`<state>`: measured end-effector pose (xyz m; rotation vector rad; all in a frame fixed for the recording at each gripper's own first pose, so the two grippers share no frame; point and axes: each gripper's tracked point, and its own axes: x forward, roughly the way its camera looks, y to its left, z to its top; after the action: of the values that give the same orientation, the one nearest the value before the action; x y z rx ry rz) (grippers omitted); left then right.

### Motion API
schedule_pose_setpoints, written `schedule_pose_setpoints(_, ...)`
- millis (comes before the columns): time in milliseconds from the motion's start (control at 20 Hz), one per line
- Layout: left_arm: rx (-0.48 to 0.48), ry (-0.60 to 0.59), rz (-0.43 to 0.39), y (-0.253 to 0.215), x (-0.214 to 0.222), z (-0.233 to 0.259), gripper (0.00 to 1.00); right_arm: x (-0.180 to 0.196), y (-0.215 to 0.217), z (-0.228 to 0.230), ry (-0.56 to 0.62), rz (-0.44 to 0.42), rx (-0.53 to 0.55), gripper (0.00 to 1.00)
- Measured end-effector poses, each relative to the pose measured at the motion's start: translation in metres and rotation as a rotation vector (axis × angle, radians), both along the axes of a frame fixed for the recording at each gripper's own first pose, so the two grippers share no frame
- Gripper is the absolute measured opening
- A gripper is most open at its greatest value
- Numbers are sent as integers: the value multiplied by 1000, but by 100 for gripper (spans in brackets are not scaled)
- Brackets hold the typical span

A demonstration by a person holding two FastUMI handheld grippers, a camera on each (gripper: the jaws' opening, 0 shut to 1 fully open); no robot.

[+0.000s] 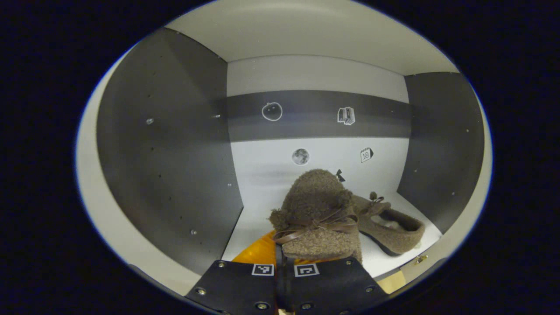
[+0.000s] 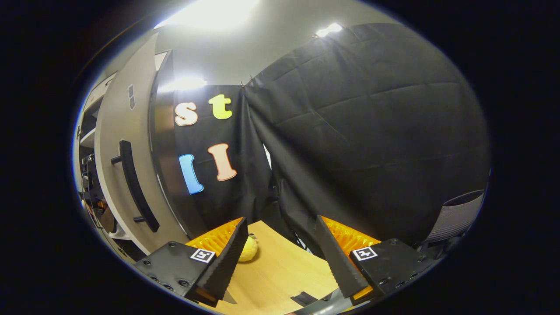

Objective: Grab one shoe with the right hand and put it into the shoe cabinet, grab the other shoe with the left hand and put it into the shoe cabinet; then close the right door with the right hand and the left door with the left hand.

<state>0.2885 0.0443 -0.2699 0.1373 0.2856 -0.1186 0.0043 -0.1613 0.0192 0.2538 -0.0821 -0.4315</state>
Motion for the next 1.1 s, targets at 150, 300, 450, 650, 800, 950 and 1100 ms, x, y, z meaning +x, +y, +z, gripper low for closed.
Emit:
schedule_pose_setpoints(150,28,-29,-43,-8,35,-4,2,-15,1,-5,-13,-49,35,98)
schedule_pose_setpoints(300,28,17,-49,-11,64,-26,2,-33,2,-13,-19,-112,61,98)
schedule_pose_setpoints(450,24,67,-59,-17,78,-46,1,-51,-4,-21,-8,-166,70,98)
schedule_pose_setpoints(650,59,95,-83,-28,86,-56,0,-57,-7,-27,-17,-194,127,98)
schedule_pose_setpoints(800,72,103,-86,-31,88,-58,3,-56,-4,-30,-13,-192,139,98)
schedule_pose_setpoints(950,83,113,-83,-28,84,-59,4,-50,0,-30,-10,-158,131,92)
schedule_pose_setpoints(1100,81,121,-85,-27,78,-58,10,-41,1,-35,2,-121,151,98)
